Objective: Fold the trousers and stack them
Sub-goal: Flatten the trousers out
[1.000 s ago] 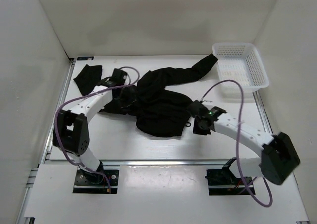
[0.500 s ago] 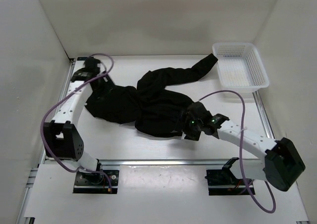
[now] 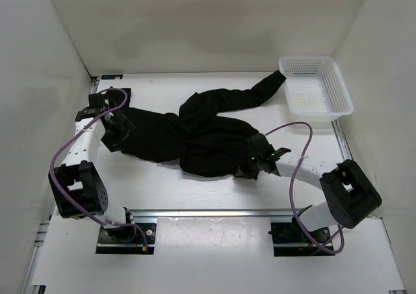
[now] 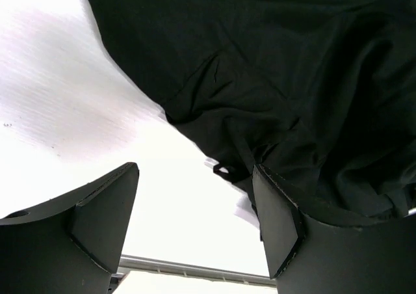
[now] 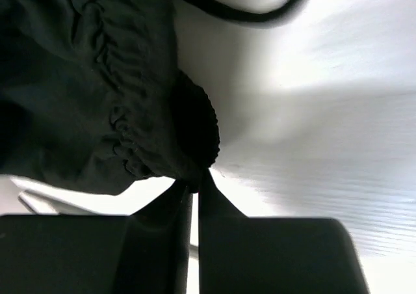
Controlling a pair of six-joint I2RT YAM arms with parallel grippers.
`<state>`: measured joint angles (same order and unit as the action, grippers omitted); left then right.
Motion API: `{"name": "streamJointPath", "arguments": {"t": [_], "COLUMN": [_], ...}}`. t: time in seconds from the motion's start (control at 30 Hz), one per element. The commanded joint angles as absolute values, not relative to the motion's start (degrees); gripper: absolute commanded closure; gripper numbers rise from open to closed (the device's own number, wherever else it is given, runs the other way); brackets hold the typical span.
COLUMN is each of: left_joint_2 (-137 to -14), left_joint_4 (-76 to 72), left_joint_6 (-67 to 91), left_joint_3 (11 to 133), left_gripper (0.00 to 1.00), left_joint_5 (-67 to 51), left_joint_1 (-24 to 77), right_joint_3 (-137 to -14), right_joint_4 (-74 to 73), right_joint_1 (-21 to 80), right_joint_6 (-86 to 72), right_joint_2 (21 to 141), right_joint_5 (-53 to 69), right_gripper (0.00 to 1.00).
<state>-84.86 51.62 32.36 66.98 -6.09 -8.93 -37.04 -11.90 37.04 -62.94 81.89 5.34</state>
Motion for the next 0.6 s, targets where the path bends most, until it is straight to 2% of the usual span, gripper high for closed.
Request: {"name": "streamJointPath", "arguments": {"t": [0.0,0.2,0.4,0.43,0.47,0.5,0.57], "left_joint_2": [-81.7,-81.7,-85.2,-85.2,-85.2,-85.2,-85.7], "left_joint_4": [49.8,49.8,49.8,49.8,49.8,49.8,49.8], "left_joint_6": [30.7,29.5,30.1,30.1,30.1,30.6,30.6], "left_joint_3": [66.9,67.9,69.8,69.8,70.3,70.3,70.3], "left_gripper": [0.18,0.18,0.18,0.18,0.18,0.18,0.18], "left_joint_5": [-8.9,-9.5,-9.5,-9.5,-9.5,-9.5,-9.5], "left_joint_1": [-10.4,-11.5,-11.5,-11.5,-11.5,-11.5,-11.5], "right_joint_3": [-39.0,-34.3,-33.1,-33.1,-33.1,-33.7,-33.7], "right_joint_4": [-14.4,-32.1,-37.2,-37.2,-37.2,-37.2,-39.0], "right_joint_1": [33.7,20.2,7.3,6.5,6.5,6.5,6.5], "right_joint_6": [-61.0,-51.8,-44.5,-42.4,-41.8,-41.3,-41.8], "right_joint_2": [78.3,55.3,50.5,50.5,51.6,52.1,52.1], "right_joint_5": [0.7,-5.5,-4.6,-0.2,1.3,2.5,3.3], "right_gripper": [1.0,1.0,1.0,0.83,0.56,0.32,0.08]}}
